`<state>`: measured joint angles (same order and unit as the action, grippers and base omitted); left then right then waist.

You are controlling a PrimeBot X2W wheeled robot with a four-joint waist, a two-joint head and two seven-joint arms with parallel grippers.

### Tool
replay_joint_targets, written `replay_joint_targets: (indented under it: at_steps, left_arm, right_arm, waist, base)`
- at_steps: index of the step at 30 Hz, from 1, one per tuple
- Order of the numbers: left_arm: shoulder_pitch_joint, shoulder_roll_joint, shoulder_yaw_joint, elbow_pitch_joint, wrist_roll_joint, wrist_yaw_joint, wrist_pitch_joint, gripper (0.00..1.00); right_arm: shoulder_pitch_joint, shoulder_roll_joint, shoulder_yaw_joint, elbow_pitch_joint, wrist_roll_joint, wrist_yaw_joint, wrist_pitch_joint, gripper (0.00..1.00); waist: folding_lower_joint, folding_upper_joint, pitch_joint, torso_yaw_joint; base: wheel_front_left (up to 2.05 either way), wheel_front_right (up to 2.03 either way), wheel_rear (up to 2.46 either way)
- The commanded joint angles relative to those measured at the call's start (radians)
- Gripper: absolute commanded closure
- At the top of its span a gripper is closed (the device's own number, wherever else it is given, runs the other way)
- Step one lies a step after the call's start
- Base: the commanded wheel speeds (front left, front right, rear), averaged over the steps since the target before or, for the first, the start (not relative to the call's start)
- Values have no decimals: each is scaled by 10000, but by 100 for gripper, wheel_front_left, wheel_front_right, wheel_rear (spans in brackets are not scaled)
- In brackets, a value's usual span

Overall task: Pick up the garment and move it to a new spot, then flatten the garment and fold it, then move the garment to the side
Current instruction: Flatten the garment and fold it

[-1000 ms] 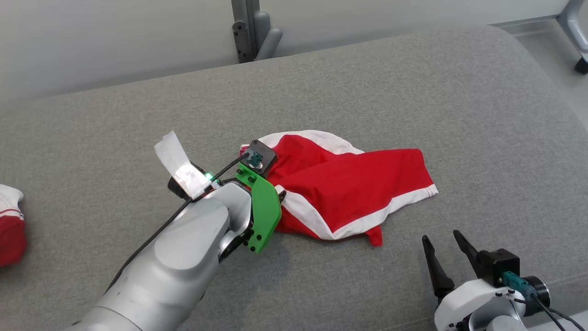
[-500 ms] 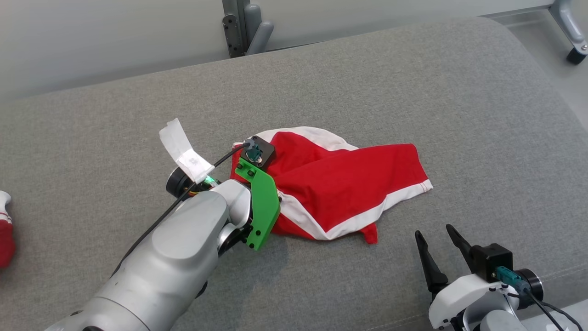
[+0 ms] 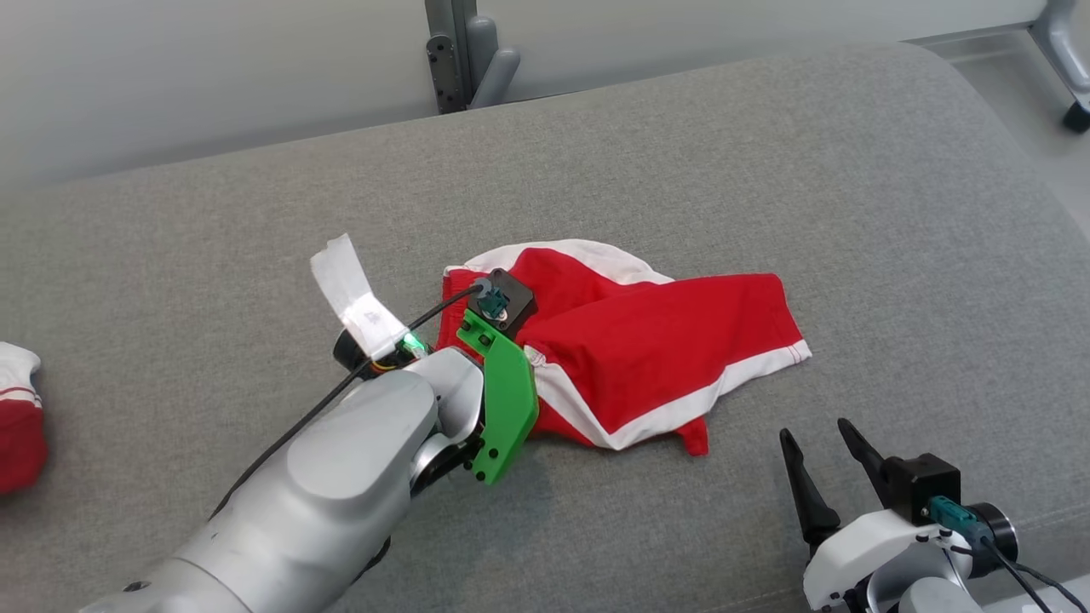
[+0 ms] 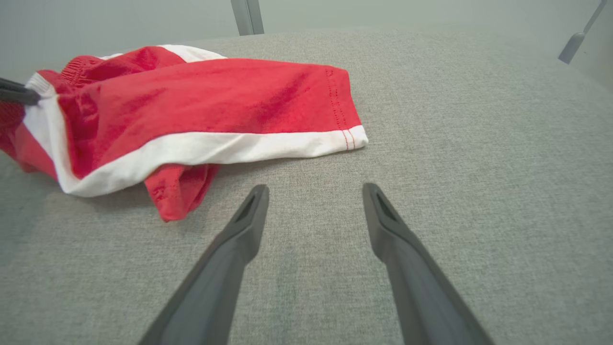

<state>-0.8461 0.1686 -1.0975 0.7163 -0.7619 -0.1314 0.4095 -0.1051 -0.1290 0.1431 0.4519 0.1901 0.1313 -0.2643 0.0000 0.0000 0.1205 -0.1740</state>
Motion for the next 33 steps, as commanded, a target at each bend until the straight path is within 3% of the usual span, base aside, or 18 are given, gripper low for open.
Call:
replay_joint_targets:
  at_steps: [1,6,14,21,30,33]
  left_arm:
    - [204,130,-23,-101,-80,16,-145,100]
    - [1024,879,-65,-1011,-220,25,-1149,100]
    - [2166,1714,322,-2234,-327,631,-2338,100]
    - [2760,1891,541,-2677,-481,984,-2981,100]
    - [2866,1996,628,-2733,-415,1185,-3353,100]
    - [2827,2004,654,-2713,-412,1215,-3429,100]
  right_arm:
    - [115,-47,-24,6,-2,-11,-8,0]
    - [193,-268,-26,-24,342,-11,-7,0]
    - [54,-1132,378,289,1581,-11,-7,0]
    - [-322,-1691,949,1154,2636,-11,-7,0]
    - [-941,-1977,1645,2035,3056,-11,-7,0]
    - [-1102,-2006,1965,2228,3148,-11,-1,13]
  waist:
    - [0,0,-118,137]
    - [0,0,-253,592]
    - [0,0,-192,1405]
    - [0,0,-52,1809]
    - [0,0,109,1922]
    - [0,0,151,1928]
  base:
    - [0,0,0]
    - [0,0,0]
    - [0,0,0]
    - [0,0,0]
    - [0,0,0]
    - [0,0,0]
